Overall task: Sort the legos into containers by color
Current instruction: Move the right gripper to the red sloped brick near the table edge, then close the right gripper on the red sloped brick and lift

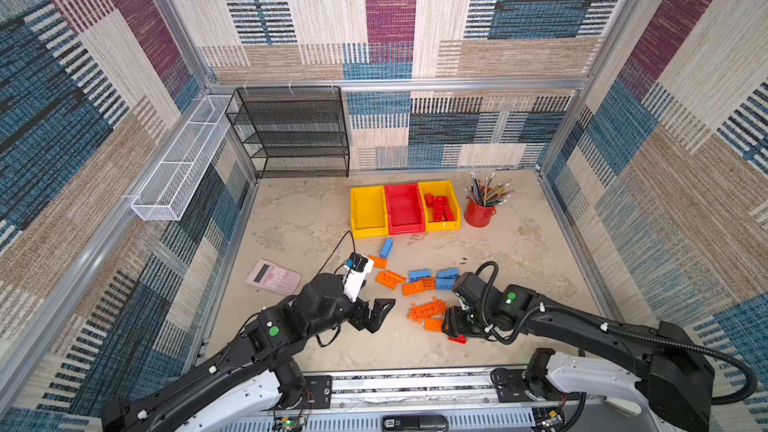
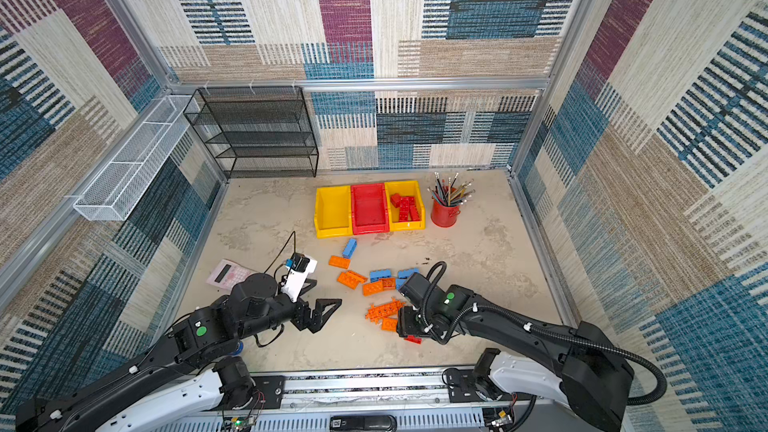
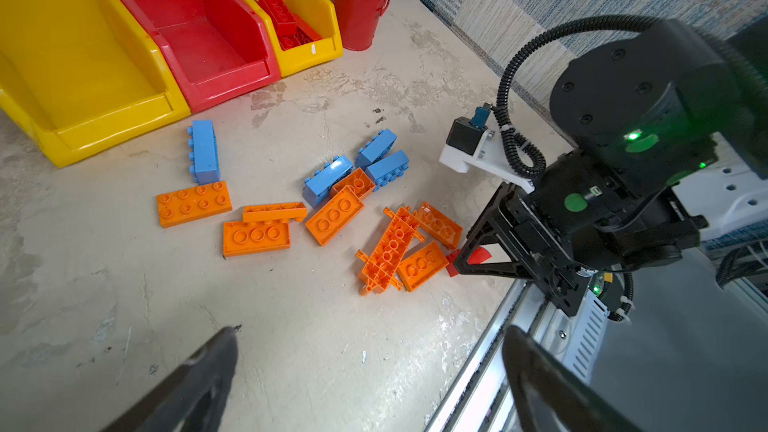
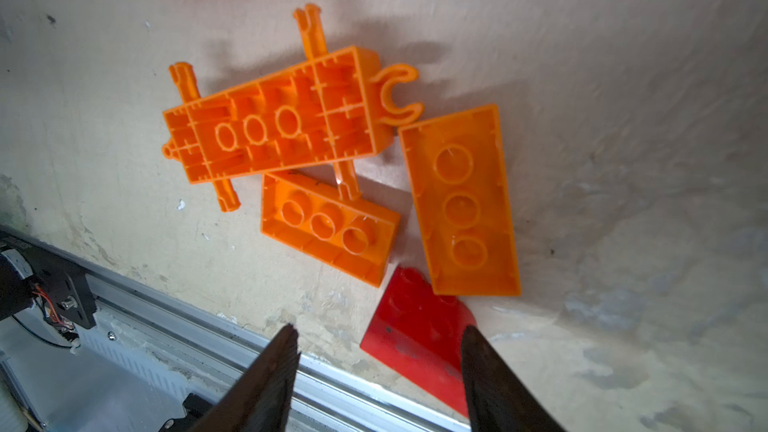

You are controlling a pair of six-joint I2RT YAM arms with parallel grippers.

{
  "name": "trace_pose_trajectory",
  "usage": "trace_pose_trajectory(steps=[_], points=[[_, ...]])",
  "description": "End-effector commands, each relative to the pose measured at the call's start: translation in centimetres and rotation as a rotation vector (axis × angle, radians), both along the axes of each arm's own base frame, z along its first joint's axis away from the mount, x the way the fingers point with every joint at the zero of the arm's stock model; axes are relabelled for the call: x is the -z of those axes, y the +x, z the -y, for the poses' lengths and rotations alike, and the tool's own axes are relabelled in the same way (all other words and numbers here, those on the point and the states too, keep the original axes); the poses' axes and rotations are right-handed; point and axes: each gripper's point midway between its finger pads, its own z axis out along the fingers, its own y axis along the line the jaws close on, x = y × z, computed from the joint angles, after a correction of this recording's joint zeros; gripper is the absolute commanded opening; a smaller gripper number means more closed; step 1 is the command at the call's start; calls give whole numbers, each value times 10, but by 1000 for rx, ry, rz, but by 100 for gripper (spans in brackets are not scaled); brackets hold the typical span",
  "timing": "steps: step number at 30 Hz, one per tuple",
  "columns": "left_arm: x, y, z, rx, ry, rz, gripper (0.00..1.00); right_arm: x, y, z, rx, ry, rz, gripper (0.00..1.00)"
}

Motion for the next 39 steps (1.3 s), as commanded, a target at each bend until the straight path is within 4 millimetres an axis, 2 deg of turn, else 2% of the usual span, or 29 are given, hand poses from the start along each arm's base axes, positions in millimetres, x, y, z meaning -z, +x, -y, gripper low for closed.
trace_pose_trajectory(steps=[1, 14, 20, 27, 39], points=[[0, 2, -2, -11, 12, 10, 100, -2, -1, -7, -18, 39, 1, 64], [3, 5, -1, -16, 21, 10, 100, 3, -13, -12, -45, 42, -30, 62], [5, 3, -7, -32, 22, 9, 100, 10, -14, -12, -60, 11, -34, 61], [6, 1, -17, -57, 21, 16, 100, 22, -12, -5, -82, -79, -48, 53], [5, 2, -19, -68, 26, 23, 100, 28, -13, -1, -86, -114, -59, 42]])
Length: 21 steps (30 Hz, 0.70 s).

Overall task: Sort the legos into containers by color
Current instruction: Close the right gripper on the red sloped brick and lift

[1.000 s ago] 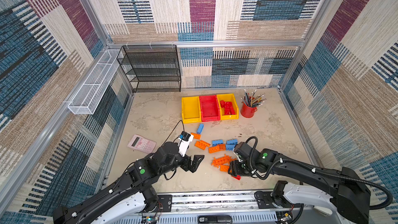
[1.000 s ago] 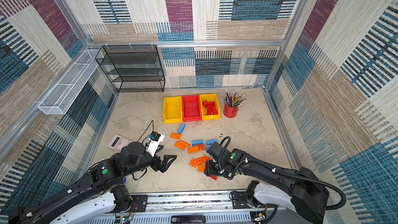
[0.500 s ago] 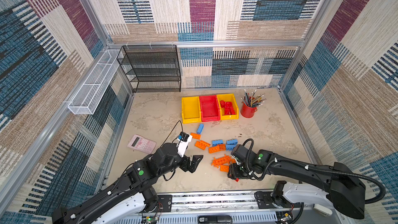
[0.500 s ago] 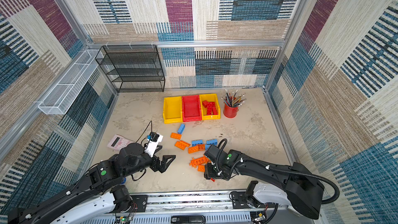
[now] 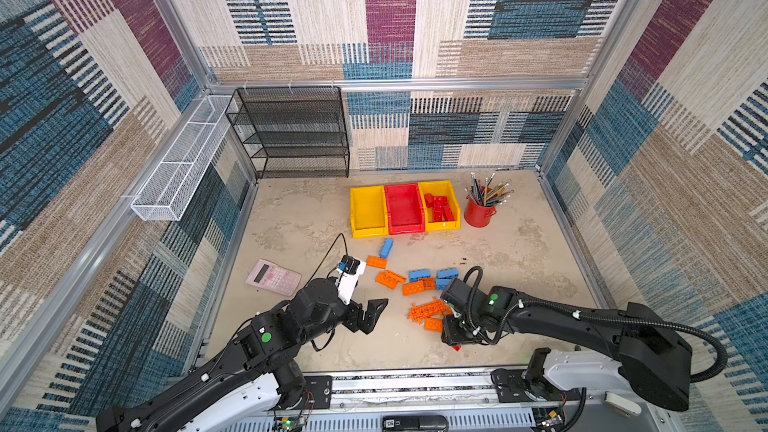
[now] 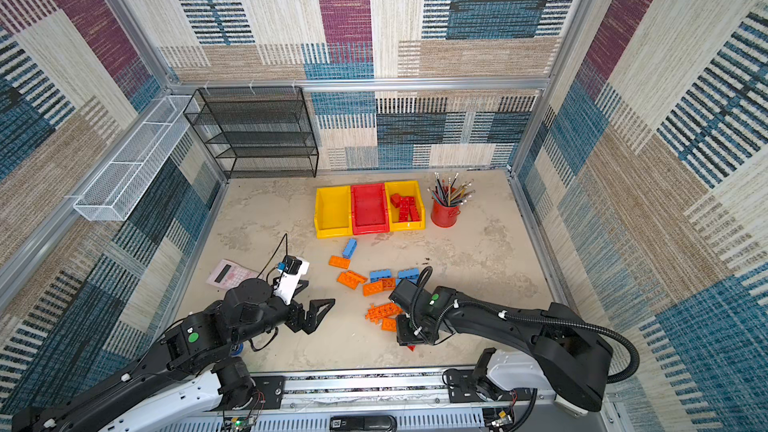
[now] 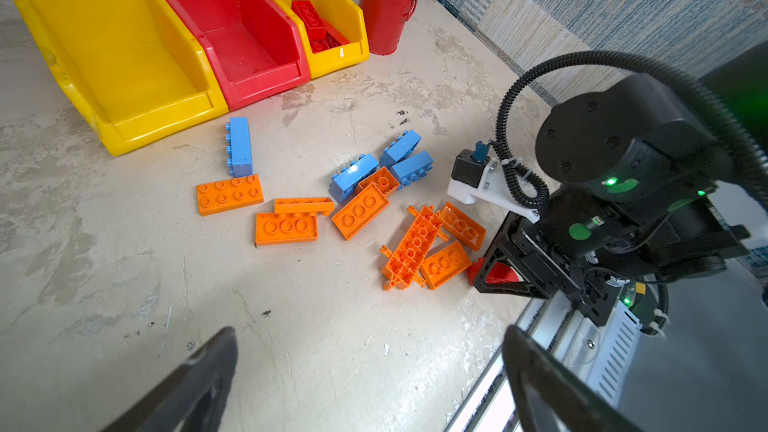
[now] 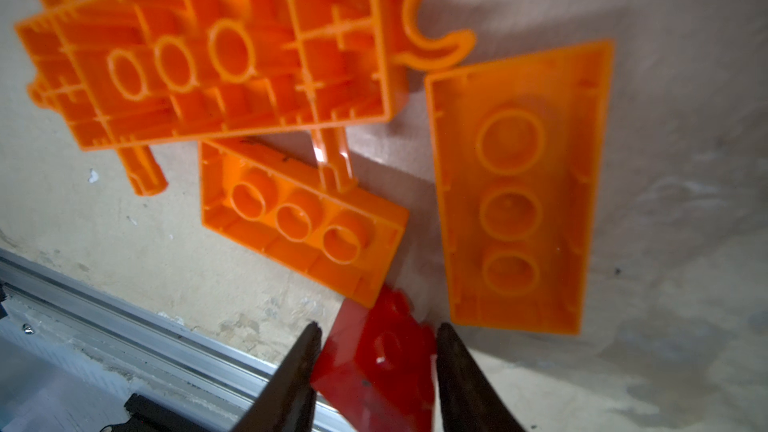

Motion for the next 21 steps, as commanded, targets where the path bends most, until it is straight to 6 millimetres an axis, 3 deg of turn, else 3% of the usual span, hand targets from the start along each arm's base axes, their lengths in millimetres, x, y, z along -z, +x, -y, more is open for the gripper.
trace_pose_trajectory(steps=[1, 8, 15, 21], points=[[2, 2, -2, -17, 9, -2, 100, 2, 0, 4, 6, -26, 2, 41], [4, 3, -3, -23, 14, -2, 100, 2, 2, 8, 28, -36, 11, 31], [5, 4, -3, -28, 18, 1, 100, 3, 3, 11, 46, -46, 19, 30], [3, 5, -5, -34, 20, 7, 100, -7, 10, 10, 67, -39, 60, 29]])
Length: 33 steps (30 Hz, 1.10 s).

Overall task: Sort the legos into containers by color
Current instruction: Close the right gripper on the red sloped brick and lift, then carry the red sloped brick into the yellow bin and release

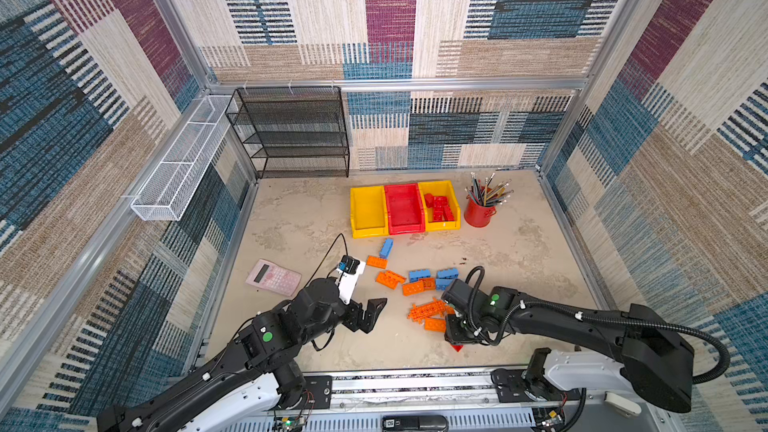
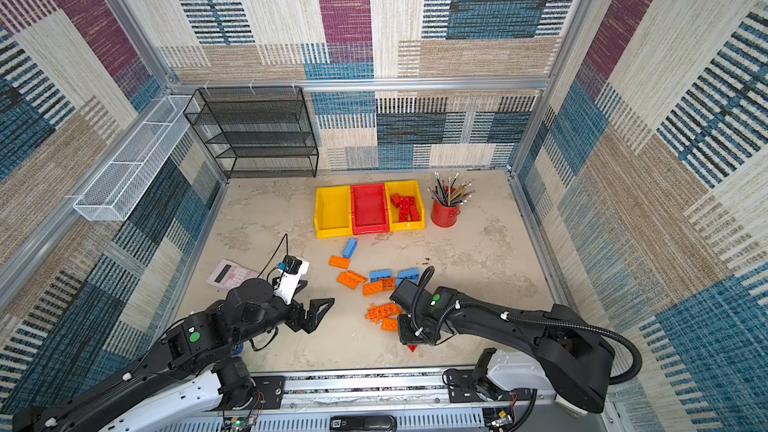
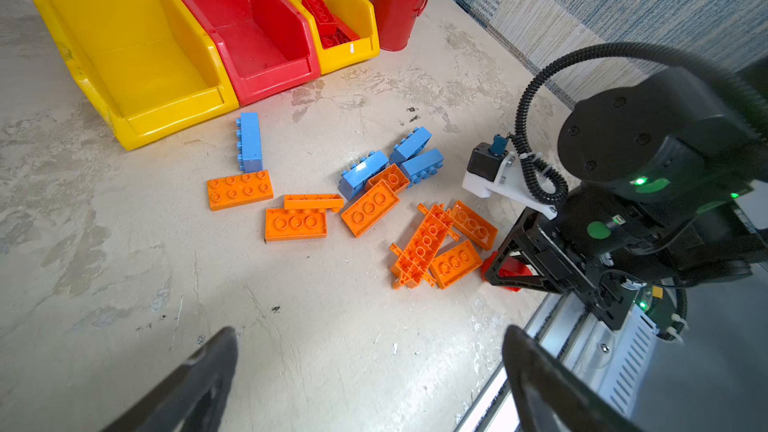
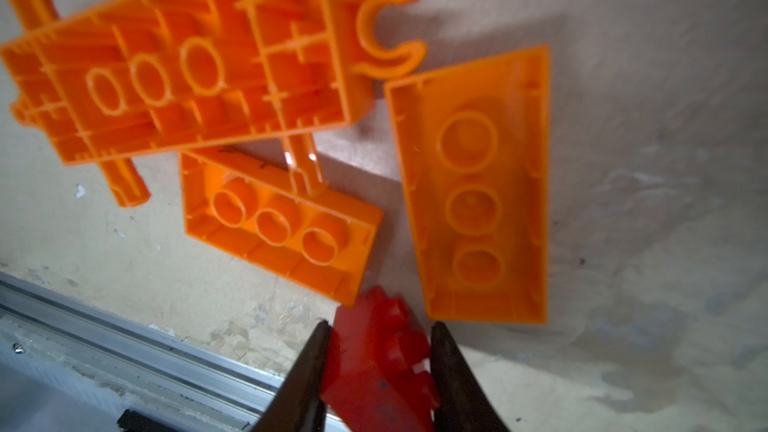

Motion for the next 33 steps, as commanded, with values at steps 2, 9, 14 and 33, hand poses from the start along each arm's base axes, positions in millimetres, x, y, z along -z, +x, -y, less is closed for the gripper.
trace_pose_trajectory(steps=[2, 9, 14, 33], points=[[-2, 3, -2, -15, 3, 12, 100, -13, 11, 2, 26, -19, 56, 29], [-6, 9, 3, -13, 20, 33, 100, -49, 58, -3, 56, -53, 194, 30], [-8, 21, 13, -5, 61, 49, 100, -82, 134, -8, 98, -7, 314, 30], [0, 138, 11, -95, 37, -115, 99, -112, 414, -3, 80, -138, 491, 33]])
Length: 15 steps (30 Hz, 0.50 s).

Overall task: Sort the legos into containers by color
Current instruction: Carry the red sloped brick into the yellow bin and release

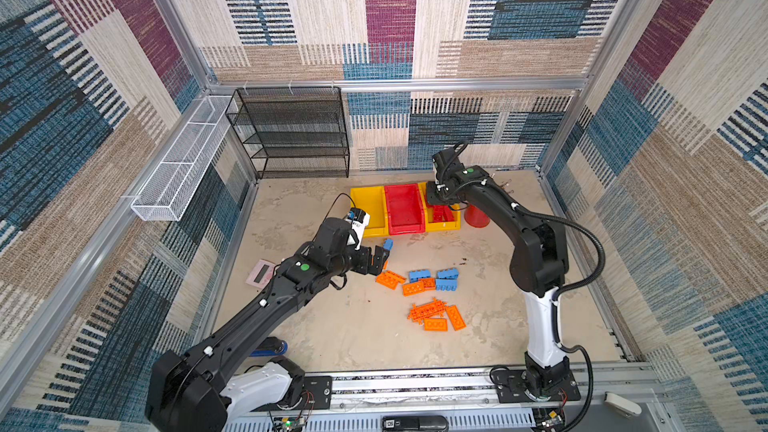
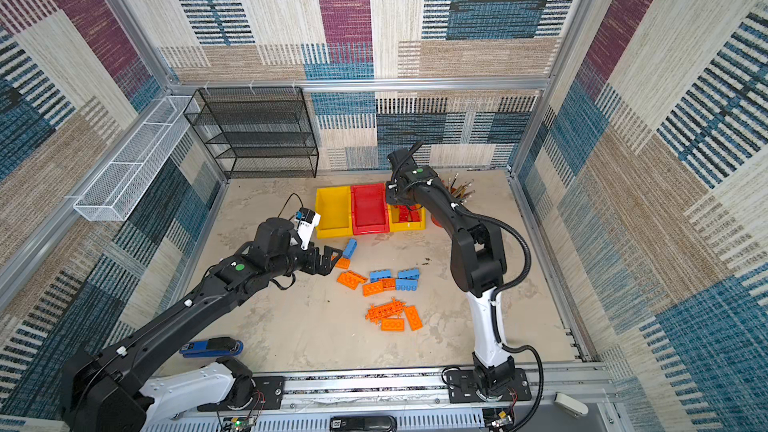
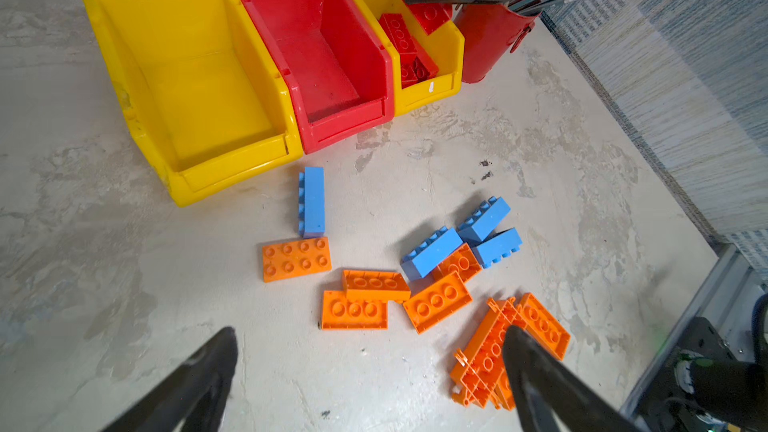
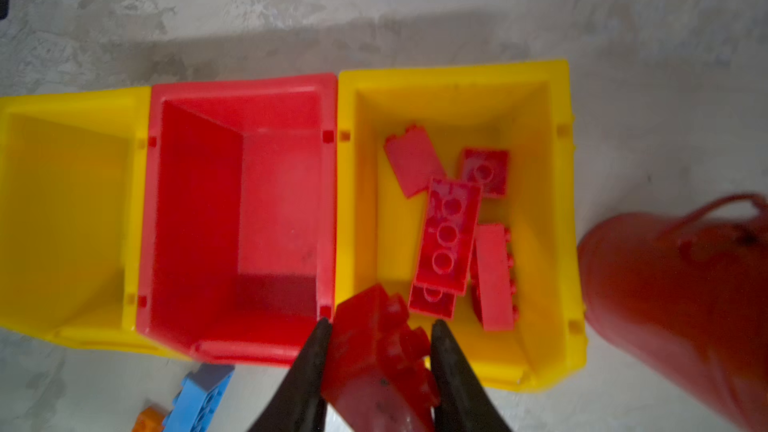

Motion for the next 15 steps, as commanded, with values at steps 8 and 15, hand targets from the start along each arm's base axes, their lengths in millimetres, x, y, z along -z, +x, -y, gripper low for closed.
trace_pose_trajectory(steps=[8, 15], points=[[5, 27, 9, 35, -5, -34, 99, 0, 27, 9, -32, -54, -1, 65], [16, 26, 10, 18, -21, -74, 100, -36, 0, 0, -118, 15, 9, 67]])
